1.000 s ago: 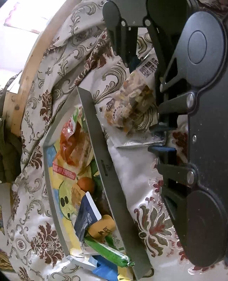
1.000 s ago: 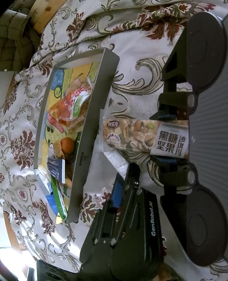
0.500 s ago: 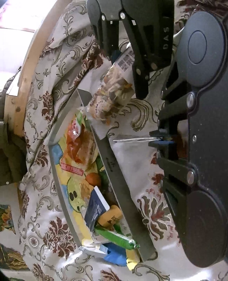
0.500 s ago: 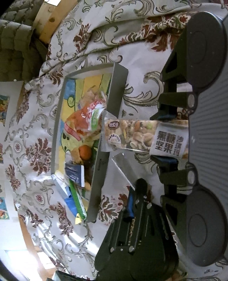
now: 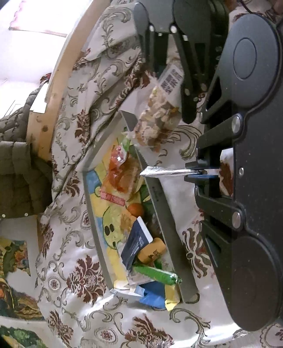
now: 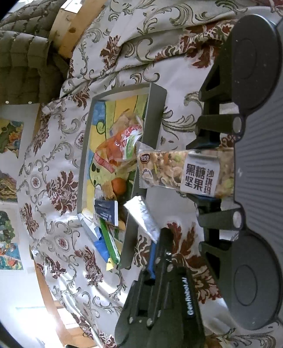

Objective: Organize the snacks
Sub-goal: 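Carry the nut bar with the right tool while the left tool carries the foil stick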

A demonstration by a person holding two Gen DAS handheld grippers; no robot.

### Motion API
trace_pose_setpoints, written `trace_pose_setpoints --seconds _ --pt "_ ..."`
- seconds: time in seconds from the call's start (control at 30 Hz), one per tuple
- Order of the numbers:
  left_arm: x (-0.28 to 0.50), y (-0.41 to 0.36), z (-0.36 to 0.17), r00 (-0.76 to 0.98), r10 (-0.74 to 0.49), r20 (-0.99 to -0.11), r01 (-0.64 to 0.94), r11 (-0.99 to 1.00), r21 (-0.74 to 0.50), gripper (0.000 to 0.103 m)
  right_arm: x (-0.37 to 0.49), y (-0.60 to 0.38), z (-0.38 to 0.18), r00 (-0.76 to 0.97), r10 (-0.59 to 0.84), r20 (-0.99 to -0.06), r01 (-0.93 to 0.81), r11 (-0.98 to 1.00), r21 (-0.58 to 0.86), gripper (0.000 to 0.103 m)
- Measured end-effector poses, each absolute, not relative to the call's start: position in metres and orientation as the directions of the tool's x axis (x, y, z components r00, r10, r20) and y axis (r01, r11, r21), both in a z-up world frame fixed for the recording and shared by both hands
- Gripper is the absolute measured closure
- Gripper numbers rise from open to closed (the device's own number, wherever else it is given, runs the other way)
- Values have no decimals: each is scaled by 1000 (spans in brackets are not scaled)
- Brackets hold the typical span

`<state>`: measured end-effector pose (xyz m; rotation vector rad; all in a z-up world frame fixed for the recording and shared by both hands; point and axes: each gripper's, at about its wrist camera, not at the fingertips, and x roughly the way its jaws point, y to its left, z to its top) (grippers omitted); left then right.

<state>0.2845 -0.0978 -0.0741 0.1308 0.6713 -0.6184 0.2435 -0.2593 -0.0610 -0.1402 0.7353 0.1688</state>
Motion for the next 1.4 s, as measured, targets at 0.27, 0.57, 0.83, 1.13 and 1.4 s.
trace_pose_setpoints --seconds 0.27,0.57,0.83,1.13,1.4 --pt "271 -86 -61 642 -468 -607 542 837 -72 100 229 -257 -50 754 139 -642 -217 975 -43 61" --pt "291 -75 -50 742 -455 -492 456 881 -127 100 240 -244 -34 855 208 -475 -288 952 -101 61" --pt "351 -63 -52 798 -397 -453 371 916 -149 100 312 -244 -36 888 233 -396 -261 965 -18 61" --pt "377 -44 -69 800 -343 -492 306 939 -158 99 377 -244 -52 890 206 -407 -191 979 77 61" --pt "382 -40 -80 784 -324 -529 287 945 -154 99 380 -229 -79 850 206 -484 -212 976 45 61"
